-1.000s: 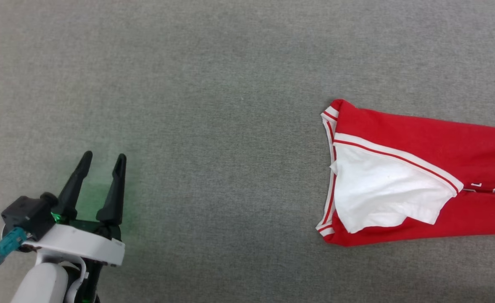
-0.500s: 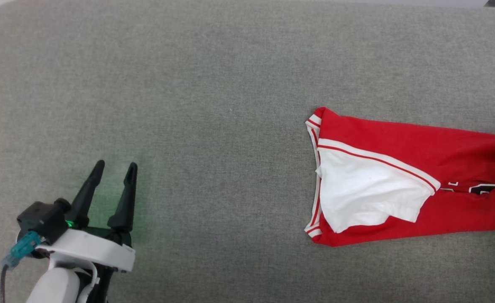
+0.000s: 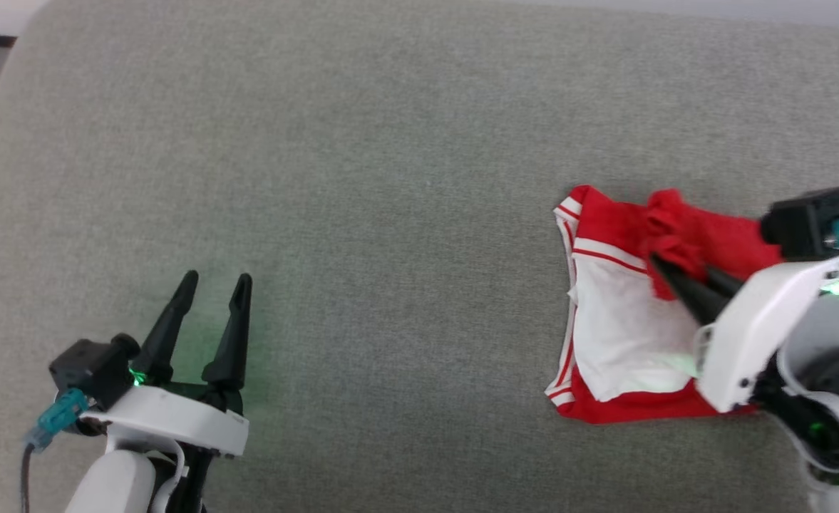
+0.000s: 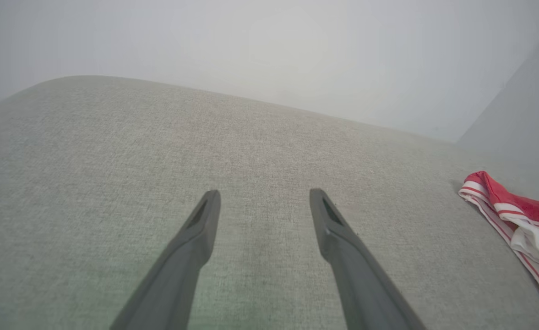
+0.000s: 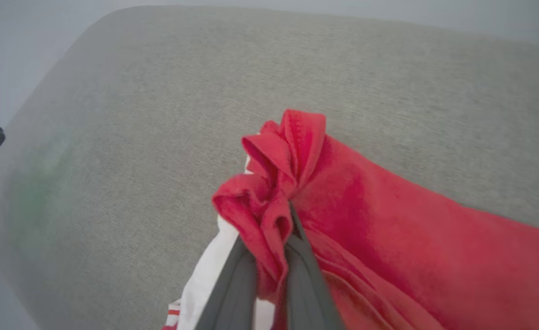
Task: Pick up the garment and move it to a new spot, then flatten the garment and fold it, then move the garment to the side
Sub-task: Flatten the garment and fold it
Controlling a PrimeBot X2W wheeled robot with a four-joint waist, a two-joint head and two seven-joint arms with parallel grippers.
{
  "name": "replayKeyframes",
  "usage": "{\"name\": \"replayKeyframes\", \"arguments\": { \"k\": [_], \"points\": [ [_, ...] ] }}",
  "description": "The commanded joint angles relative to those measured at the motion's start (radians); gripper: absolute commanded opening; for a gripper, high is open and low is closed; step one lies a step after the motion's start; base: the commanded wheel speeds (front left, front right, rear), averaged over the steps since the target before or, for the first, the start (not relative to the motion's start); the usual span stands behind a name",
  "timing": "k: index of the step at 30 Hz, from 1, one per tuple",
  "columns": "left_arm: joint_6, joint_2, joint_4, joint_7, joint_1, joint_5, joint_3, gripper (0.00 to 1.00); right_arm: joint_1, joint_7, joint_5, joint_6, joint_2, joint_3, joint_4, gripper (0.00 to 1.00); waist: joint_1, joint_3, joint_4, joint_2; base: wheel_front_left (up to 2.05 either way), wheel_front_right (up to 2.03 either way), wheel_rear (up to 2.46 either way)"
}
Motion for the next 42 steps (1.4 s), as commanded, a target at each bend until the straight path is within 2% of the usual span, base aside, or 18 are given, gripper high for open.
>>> {"name": "replayKeyframes", "arguments": {
  "k": [1,9,15,19,20,21,22,23,24,28,34,42],
  "points": [
    [0.0,-0.003,-0.001,0.001,-0.012,-0.003,0.002,1.0,-0.006,-0.01,-0.007,-0.001,0.009,0.008,0.003,0.0,0.0,0.011,0.012,0.0,0.0,0.0,0.0],
    [0.0,-0.014,0.002,0.001,-0.031,-0.012,-0.003,1.0,-0.034,-0.057,-0.014,-0.001,0.044,0.081,0.128,0.0,0.0,0.049,0.036,0.0,0.0,0.0,0.0],
    [0.0,-0.02,0.009,0.001,-0.047,-0.021,-0.013,1.0,-0.048,-0.145,-0.018,-0.001,0.063,0.108,0.265,0.0,0.0,0.059,0.044,0.0,0.0,0.0,0.0],
    [0.0,-0.016,0.012,0.001,-0.047,-0.023,-0.008,1.0,-0.054,-0.194,-0.007,-0.001,0.068,0.13,0.312,0.0,0.0,0.05,0.039,0.0,0.0,0.0,0.0],
    [0.0,-0.014,0.013,0.001,-0.043,-0.024,-0.005,1.0,-0.055,-0.207,-0.003,-0.001,0.066,0.132,0.315,0.09,0.0,0.044,0.036,0.0,0.0,0.0,0.0],
    [0.0,-0.013,0.015,0.001,-0.038,-0.025,-0.004,1.0,-0.055,-0.217,0.007,-0.001,0.063,0.133,0.316,0.34,0.0,0.038,0.033,0.0,0.0,0.0,0.0],
    [0.0,-0.011,0.017,0.001,-0.033,-0.026,-0.002,1.0,-0.053,-0.224,0.016,-0.001,0.061,0.134,0.316,0.53,0.0,0.031,0.029,0.0,0.0,0.0,0.0],
    [0.0,-0.01,0.019,0.001,-0.029,-0.027,0.0,1.0,-0.052,-0.235,0.027,-0.001,0.057,0.133,0.313,0.96,0.0,0.022,0.024,0.0,0.0,0.0,0.0],
    [0.0,-0.009,0.019,0.001,-0.025,-0.027,0.002,1.0,-0.049,-0.243,0.041,-0.001,0.053,0.126,0.309,1.0,0.0,0.014,0.019,0.0,0.0,0.0,0.0],
    [0.0,-0.002,0.022,0.001,-0.005,-0.026,0.004,1.0,-0.038,-0.273,0.084,-0.001,0.016,0.112,0.288,1.0,0.0,-0.025,-0.004,0.0,0.0,0.0,0.0],
    [0.0,0.012,0.02,0.001,0.019,-0.027,0.006,1.0,-0.02,-0.324,0.16,-0.001,-0.078,0.109,0.234,1.0,0.0,-0.076,-0.042,0.0,0.0,0.0,0.0],
    [0.0,0.032,0.034,0.001,0.048,-0.036,-0.005,1.0,0.01,-0.434,0.205,-0.001,-0.157,0.044,0.251,1.0,0.0,-0.135,-0.088,0.0,0.0,0.0,0.0]
  ]
}}
